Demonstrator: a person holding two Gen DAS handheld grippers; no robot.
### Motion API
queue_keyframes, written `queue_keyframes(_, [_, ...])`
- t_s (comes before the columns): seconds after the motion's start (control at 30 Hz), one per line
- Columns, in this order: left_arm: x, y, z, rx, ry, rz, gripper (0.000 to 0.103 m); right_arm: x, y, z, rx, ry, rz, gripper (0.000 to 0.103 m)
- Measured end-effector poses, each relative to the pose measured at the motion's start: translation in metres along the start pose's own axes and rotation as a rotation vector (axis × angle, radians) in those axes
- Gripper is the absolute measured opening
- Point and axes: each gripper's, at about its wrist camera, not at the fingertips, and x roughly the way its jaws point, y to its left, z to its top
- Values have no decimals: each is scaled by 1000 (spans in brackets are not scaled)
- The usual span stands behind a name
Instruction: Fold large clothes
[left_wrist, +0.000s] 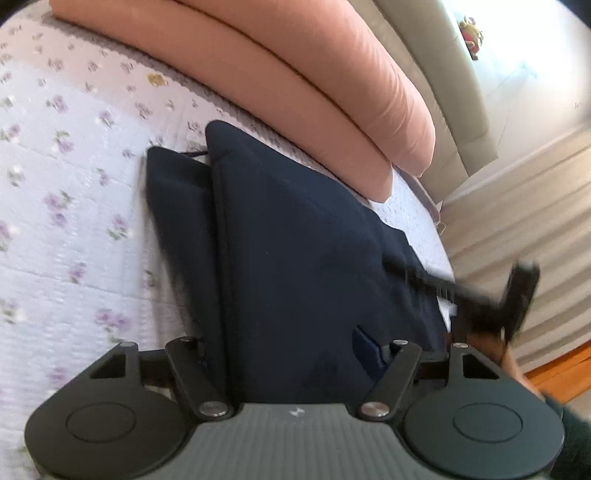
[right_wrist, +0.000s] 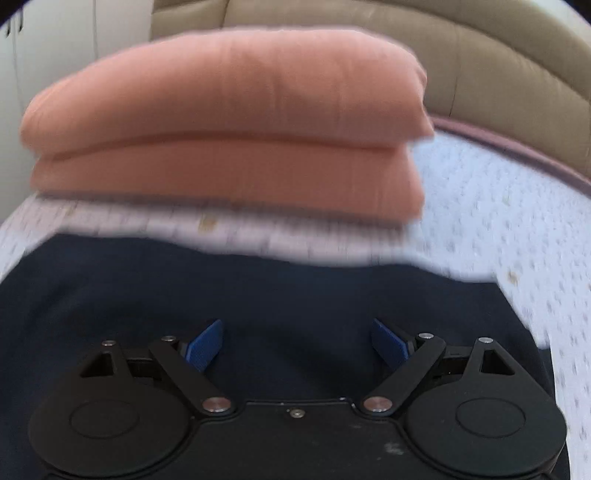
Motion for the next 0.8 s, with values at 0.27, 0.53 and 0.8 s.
queue_keyframes(0.27, [12, -33, -3, 68, -14, 138, 24, -63, -3, -80, 72, -59, 38, 103])
queue_keyframes(0.53, [-10, -71, 9, -27, -75, 47, 22, -98, -2, -128, 34, -97, 25, 103])
queue_keyframes(0.8, [-3, -153, 10, 27, -120, 5, 22, -113, -9, -167, 26, -153, 12, 103])
